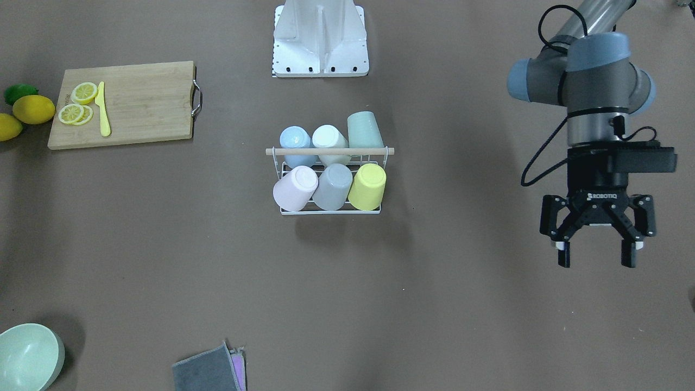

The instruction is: Place cup on cup holder

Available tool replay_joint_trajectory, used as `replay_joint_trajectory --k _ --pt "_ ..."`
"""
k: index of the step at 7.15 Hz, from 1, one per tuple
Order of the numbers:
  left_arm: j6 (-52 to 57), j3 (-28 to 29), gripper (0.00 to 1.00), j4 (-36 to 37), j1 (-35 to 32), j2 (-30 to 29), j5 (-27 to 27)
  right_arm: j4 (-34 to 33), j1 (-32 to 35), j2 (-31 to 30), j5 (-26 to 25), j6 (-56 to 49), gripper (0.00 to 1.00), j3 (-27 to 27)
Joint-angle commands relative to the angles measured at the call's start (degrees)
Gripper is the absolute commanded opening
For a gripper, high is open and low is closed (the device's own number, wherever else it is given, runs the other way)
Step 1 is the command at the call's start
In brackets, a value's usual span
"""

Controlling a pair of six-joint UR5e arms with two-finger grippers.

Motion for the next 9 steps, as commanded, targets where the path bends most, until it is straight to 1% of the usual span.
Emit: replay_joint_trajectory --k 1,2,3,4,5,6,8,9 --pt "0.57 0.27 0.98 9.83 -9.16 0.26 -18.79 -0.08 0.44 -0.43 -0.37 1.28 0.99 0.21" --pt "0.66 1.22 0.98 10.73 -11.19 1.66 -24.17 -0.08 0.61 -0.43 -0.19 1.63 0.99 0.13" --pt "1.70 1.49 0.97 11.87 -12.69 4.19 -27.97 -0.26 0.70 -0.52 -0.10 1.64 0.99 -0.13" --pt "10.68 1.24 0.97 17.54 -15.23 6.40 -32.27 -0.43 1.14 -0.52 -0.10 1.55 1.00 -0.40" --pt "17.38 1.06 0.97 22.64 -17.78 8.51 -36.75 -0.43 1.49 -0.26 -0.10 1.64 1.00 -0.49" --pt "24.49 0.80 0.97 23.91 -19.81 11.57 -38.62 -0.43 1.75 -1.04 -0.02 1.55 1.00 -0.49" --pt "32.44 0.62 0.97 26.11 -22.80 15.89 -41.61 -0.43 1.93 -1.31 0.25 1.64 1.00 -0.58" --pt "38.05 -0.43 0.97 31.61 -24.47 16.87 -42.41 -0.43 1.93 -1.40 0.25 1.55 1.00 -0.66"
